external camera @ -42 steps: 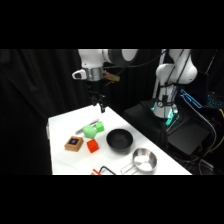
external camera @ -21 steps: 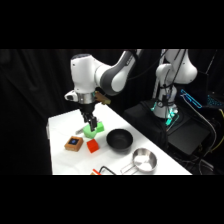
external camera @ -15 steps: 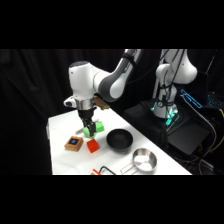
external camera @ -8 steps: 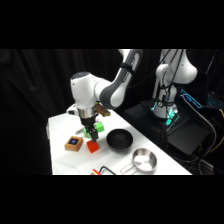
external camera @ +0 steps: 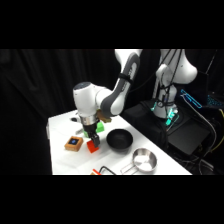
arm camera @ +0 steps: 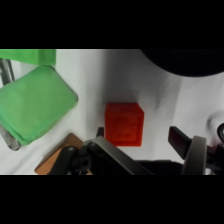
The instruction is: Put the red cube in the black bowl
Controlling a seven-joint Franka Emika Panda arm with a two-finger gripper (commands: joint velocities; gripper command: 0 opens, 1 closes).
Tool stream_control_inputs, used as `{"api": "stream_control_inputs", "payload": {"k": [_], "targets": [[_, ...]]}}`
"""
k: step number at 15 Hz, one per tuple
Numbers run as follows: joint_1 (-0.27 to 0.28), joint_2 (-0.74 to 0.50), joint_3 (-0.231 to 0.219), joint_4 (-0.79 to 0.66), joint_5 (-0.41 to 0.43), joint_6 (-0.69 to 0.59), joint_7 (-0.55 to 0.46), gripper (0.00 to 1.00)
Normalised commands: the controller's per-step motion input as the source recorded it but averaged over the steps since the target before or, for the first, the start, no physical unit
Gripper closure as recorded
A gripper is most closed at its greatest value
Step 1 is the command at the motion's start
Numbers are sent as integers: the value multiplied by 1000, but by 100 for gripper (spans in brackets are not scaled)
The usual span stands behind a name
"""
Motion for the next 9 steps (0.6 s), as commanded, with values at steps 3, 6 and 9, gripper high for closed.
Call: {"api": "stream_control_inputs", "payload": {"k": [3, 6, 9], "targets": [[-37, 100, 43, 81, 81, 159, -27, 0], [-54, 89, 40, 68, 78, 156, -40, 0], [-56, 65, 33, 52, 67, 150, -51, 0]]}}
